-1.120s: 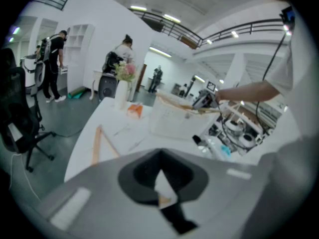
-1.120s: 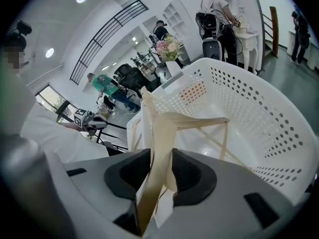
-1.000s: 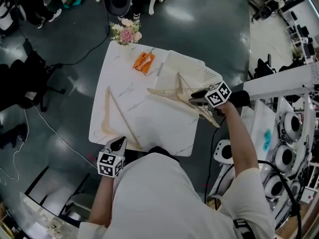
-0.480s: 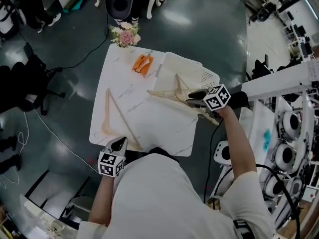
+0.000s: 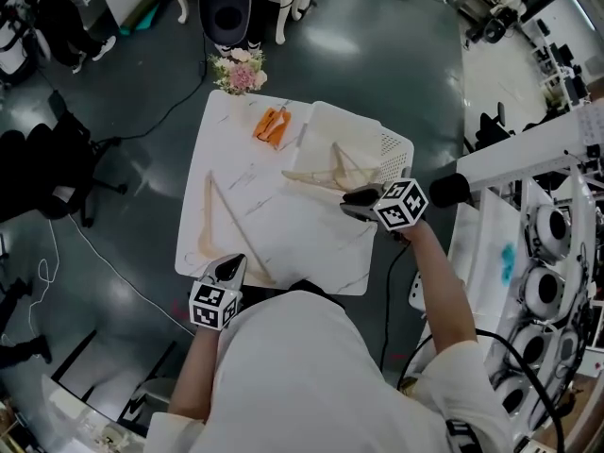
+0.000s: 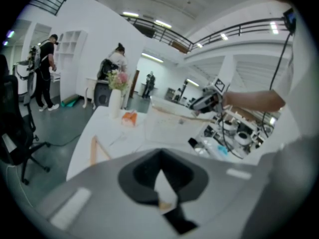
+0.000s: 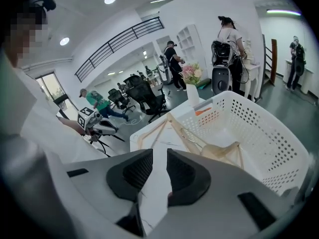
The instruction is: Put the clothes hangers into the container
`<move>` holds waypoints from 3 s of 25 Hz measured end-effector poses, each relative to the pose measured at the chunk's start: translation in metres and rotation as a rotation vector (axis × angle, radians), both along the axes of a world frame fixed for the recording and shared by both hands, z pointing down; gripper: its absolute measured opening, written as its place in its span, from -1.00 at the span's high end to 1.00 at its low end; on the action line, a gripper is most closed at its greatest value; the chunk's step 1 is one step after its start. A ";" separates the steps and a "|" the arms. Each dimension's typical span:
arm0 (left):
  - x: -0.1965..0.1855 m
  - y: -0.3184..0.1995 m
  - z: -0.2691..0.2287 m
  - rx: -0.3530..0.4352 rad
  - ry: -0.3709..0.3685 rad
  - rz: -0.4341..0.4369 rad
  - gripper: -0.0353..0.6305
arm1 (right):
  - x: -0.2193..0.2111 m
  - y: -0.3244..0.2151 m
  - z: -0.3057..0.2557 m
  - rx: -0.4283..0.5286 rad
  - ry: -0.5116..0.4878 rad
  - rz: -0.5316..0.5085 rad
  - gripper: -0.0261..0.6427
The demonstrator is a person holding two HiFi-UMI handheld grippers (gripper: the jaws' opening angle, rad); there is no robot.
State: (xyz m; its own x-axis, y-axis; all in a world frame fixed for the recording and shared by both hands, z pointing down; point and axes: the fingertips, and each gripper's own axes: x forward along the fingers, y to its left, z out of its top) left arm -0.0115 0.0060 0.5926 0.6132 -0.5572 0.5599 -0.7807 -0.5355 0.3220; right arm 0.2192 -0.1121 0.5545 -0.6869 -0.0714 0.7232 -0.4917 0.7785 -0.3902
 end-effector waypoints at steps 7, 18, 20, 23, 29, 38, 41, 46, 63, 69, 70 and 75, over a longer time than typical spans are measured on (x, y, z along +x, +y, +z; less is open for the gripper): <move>-0.004 -0.007 -0.008 0.029 0.020 -0.006 0.89 | -0.021 0.022 -0.002 0.039 -0.073 0.145 0.81; 0.003 -0.004 -0.024 0.062 0.065 0.007 0.89 | -0.054 0.070 0.010 0.040 -0.208 0.317 0.90; 0.004 -0.003 -0.026 0.072 0.068 0.012 0.89 | -0.060 0.078 0.016 0.031 -0.201 0.309 0.90; 0.008 0.000 -0.028 0.086 0.075 0.024 0.89 | -0.064 0.085 0.020 0.030 -0.193 0.297 0.90; 0.014 0.001 -0.031 0.100 0.074 0.023 0.89 | -0.062 0.087 0.025 0.029 -0.185 0.288 0.90; 0.017 0.008 -0.026 0.093 0.060 -0.043 0.89 | -0.061 0.087 0.030 0.022 -0.209 0.270 0.90; 0.017 0.010 -0.022 0.086 0.052 -0.080 0.89 | -0.063 0.086 0.033 0.022 -0.206 0.233 0.90; 0.008 0.018 -0.014 0.065 0.036 -0.159 0.89 | -0.069 0.081 0.040 0.026 -0.197 0.183 0.90; -0.104 0.043 0.006 0.016 -0.013 -0.275 0.89 | -0.179 0.094 0.061 -0.010 -0.190 0.155 0.89; -0.149 0.045 0.016 0.006 0.003 -0.248 0.89 | -0.233 0.108 0.084 -0.010 -0.140 0.122 0.89; -0.155 0.045 0.017 0.003 0.005 -0.243 0.89 | -0.241 0.110 0.090 -0.018 -0.131 0.116 0.89; -0.181 0.046 0.025 -0.007 0.024 -0.229 0.89 | -0.271 0.118 0.123 -0.042 -0.062 0.086 0.89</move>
State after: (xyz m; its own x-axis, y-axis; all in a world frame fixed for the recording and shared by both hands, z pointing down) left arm -0.1922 0.0516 0.6173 0.4844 -0.6797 0.5508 -0.8736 -0.3426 0.3455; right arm -0.0517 0.0062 0.6777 -0.7229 -0.1030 0.6832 -0.5301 0.7168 -0.4529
